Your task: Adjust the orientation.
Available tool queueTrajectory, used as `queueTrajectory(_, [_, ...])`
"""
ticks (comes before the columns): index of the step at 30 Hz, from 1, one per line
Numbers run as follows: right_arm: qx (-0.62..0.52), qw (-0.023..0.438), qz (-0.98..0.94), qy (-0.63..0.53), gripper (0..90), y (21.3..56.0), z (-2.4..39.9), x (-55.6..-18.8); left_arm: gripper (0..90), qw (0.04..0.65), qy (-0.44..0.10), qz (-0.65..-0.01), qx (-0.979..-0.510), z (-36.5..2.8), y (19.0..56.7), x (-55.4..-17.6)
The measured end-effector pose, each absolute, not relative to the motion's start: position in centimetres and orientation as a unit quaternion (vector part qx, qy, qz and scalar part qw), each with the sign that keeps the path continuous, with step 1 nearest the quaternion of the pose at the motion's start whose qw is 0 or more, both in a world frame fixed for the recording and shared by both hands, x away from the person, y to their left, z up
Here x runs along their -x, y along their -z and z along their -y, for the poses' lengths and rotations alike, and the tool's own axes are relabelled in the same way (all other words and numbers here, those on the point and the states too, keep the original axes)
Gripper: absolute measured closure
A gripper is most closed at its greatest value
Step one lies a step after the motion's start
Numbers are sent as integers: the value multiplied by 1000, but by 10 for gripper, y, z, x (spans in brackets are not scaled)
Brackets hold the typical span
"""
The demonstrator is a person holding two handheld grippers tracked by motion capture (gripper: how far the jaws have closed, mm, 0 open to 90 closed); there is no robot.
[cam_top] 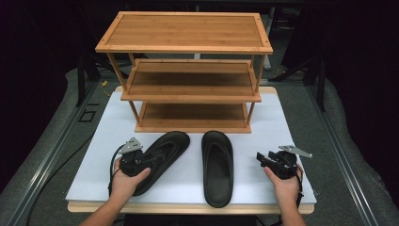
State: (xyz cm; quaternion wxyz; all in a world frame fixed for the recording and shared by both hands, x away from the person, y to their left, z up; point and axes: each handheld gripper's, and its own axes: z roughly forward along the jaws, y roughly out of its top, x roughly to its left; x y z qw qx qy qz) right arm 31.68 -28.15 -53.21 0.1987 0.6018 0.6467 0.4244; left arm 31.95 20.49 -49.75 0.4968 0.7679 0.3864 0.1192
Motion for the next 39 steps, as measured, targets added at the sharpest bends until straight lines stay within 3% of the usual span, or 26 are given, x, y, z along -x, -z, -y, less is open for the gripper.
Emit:
queueTrajectory(8, [-602,197,-646,-426,439,532,282,-317,551,488,-177,-398,-756,-246,493,-327])
queueTrajectory(23, [-604,194,-644,-427,439,532,283,-316,619,418,-175,-383,-805,-243,518,-339])
queueTrajectory(26, [-603,193,-645,-428,439,532,283,-317,665,421,-165,-387,-803,-244,520,-339])
queueTrajectory(34, [-604,192,-643,-429,445,532,284,-316,686,439,-141,-426,-779,-239,521,-335])
queueTrajectory(39, [-605,192,-641,-431,446,532,284,-316,671,433,-159,-399,-792,-236,522,-330])
